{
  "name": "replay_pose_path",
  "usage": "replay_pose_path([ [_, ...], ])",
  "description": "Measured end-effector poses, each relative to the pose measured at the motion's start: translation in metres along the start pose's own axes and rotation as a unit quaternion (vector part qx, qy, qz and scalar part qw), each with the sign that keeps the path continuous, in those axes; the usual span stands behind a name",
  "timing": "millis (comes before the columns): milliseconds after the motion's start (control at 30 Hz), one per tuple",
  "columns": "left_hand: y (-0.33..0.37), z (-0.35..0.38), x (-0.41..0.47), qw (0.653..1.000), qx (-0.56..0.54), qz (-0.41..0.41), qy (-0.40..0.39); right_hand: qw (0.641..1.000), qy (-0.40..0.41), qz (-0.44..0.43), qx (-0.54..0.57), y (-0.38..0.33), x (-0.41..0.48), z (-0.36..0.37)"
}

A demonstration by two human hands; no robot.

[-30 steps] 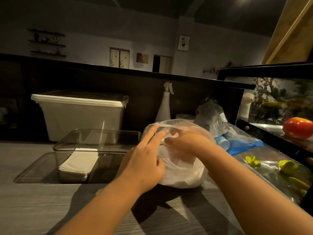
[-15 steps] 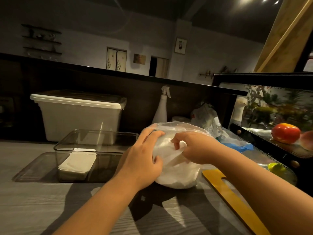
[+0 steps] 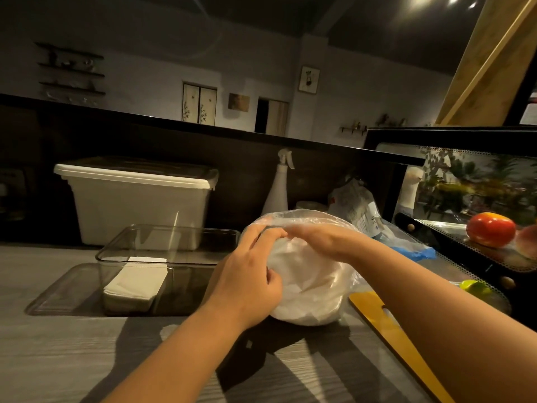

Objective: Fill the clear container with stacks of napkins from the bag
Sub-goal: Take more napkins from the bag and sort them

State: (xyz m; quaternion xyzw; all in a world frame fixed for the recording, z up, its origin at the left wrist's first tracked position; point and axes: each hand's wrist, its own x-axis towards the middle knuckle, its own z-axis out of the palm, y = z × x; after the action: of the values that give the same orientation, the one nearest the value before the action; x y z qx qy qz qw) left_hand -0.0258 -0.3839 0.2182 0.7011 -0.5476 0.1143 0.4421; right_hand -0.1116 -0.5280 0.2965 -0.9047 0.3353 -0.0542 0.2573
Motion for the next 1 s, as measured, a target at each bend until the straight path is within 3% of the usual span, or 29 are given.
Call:
replay_pose_path([
  [200,0.001,-0.001,0.0,1.0,-0.001,0.0,-0.003,0.993,-0.047,0.066,-0.081,-0.002,0.003,0.0],
  [400,-0.001,0.0,-0.001,1.0,-0.011,-0.004,0.001,0.999,0.033,-0.024,-0.035,-0.01,0.0,0.006],
  [667,-0.003,0.0,0.001,1.0,-0.016,-0.008,0.008,0.982,0.019,-0.075,-0.174,-0.01,-0.022,0.007],
  [767,-0.004,0.001,0.001,1.0,-0.014,-0.003,0.008,0.97,0.065,-0.1,-0.213,-0.008,-0.023,0.011],
  [1000,-0.004,0.001,0.001,1.0,-0.022,-0.007,0.01,0.996,0.035,0.031,-0.074,-0.005,-0.013,0.001],
])
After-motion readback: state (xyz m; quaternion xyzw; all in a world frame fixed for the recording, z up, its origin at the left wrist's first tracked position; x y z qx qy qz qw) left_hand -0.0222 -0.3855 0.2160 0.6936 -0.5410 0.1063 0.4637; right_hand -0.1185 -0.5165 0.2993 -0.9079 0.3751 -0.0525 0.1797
